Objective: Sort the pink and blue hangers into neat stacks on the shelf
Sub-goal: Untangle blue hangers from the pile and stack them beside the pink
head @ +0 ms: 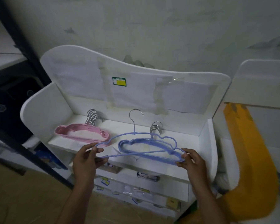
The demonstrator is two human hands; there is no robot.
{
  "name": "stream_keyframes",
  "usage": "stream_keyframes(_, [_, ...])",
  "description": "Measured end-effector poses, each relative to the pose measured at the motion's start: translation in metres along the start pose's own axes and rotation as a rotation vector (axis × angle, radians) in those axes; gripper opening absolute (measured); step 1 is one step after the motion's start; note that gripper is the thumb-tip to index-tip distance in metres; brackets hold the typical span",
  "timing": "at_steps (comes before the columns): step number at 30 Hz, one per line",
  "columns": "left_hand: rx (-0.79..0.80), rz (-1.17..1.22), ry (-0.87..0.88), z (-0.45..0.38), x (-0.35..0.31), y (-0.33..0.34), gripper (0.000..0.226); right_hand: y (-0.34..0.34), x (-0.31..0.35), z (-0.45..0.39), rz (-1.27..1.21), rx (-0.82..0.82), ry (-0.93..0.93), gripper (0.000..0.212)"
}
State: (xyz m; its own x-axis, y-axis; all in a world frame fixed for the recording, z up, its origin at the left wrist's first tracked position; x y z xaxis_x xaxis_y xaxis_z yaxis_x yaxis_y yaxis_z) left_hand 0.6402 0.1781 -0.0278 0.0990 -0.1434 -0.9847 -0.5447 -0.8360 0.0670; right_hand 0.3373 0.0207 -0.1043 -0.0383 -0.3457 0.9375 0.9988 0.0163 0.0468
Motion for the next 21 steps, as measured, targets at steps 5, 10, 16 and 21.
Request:
stream_keyframes(5, [0.035,-0.012,0.011,-0.001,0.005,0.010,0.014,-0.004,-0.009,-0.009,0.292,-0.110,-0.065,0.019])
stream_keyframes(10, [0.058,-0.008,-0.004,-0.004,0.010,0.019,0.015,-0.005,-0.005,-0.008,0.542,-0.127,-0.105,0.027])
stream_keyframes(16, [0.129,0.016,-0.012,-0.017,0.017,0.029,0.013,-0.006,-0.009,-0.011,0.599,-0.116,-0.013,0.034])
stream_keyframes(21, [0.185,-0.003,-0.054,-0.037,0.039,0.035,0.015,-0.008,-0.007,-0.013,0.524,-0.139,0.062,0.025])
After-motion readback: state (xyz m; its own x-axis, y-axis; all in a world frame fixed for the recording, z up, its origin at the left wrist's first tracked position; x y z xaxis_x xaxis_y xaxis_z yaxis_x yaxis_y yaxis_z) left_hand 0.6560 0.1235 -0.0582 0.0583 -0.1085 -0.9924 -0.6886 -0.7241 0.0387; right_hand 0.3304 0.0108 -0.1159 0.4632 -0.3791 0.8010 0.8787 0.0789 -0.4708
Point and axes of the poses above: each hand's wrist, its own z-axis away from the middle knuckle, its own y-axis out of the palm, x = y × z, the point moved 2 cm from there along -z, towards the middle knuckle, and after that the axes turned 14 degrees about y, right-handed, at the moved point
